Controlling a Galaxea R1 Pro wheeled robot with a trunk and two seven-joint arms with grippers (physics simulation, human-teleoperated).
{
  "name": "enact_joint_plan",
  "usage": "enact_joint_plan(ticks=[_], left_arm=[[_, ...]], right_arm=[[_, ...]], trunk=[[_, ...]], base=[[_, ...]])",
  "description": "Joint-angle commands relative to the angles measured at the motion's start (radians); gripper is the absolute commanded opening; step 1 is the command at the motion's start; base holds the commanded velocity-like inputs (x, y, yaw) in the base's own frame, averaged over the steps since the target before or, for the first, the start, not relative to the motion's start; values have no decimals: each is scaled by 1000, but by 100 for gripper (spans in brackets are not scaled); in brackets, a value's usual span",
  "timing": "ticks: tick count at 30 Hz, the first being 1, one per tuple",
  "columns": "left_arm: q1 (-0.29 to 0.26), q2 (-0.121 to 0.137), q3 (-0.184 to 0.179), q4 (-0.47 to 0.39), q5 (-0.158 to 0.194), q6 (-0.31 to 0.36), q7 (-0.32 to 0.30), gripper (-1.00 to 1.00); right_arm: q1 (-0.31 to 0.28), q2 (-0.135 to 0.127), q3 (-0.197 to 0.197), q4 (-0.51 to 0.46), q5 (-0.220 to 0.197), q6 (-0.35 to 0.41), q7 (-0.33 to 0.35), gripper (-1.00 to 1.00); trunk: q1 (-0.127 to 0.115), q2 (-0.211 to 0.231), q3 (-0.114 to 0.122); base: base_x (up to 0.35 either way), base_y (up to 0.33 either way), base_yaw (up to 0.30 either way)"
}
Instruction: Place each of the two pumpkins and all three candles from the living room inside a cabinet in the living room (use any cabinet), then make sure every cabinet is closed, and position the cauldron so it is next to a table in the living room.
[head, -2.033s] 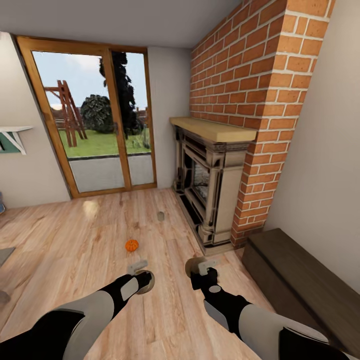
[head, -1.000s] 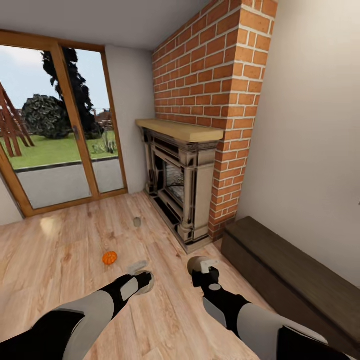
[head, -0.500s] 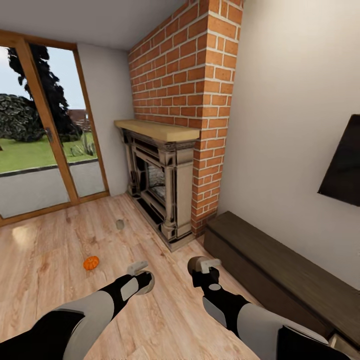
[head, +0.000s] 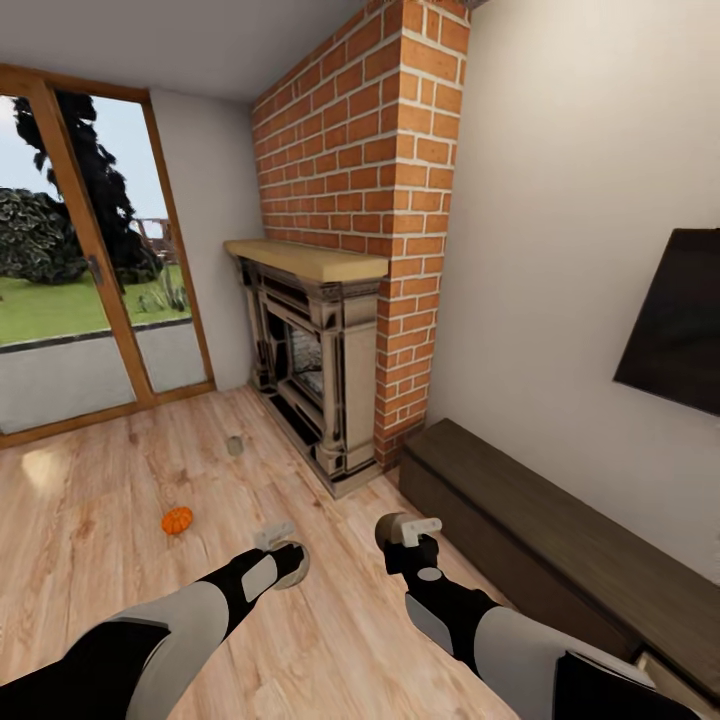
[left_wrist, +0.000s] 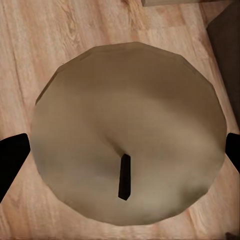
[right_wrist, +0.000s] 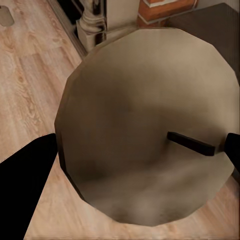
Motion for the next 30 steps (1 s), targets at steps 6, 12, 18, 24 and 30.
enact_joint_plan(ticks=[6, 12, 18, 24, 30], left_arm=[[-1, -3, -8, -2, 6, 7, 7, -100], [-1, -12, -8, -2, 6, 6, 7, -100], [-1, -14, -8, -2, 6, 6, 7, -100], [14, -14, -8, -2, 6, 7, 7, -100], [15, -14, -8, -2, 6, 6, 7, -100]], right_arm=[[-1, 0, 8, -1, -9, -5, -4, -100], [-1, -1, 8, -1, -9, -5, -4, -100], [-1, 0, 8, -1, -8, -5, -4, -100], [-1, -1, 8, 1, -9, -5, -4, -100], [-2, -2, 8, 1, -9, -5, -4, -100]], trunk=[[0, -2, -2], [0, -2, -2], [0, -2, -1], [0, -2, 5], [0, -2, 13]], base=[[-299, -92, 0], [-324, -88, 0], [-327, -114, -15], [-156, -74, -132], [-4, -2, -154]])
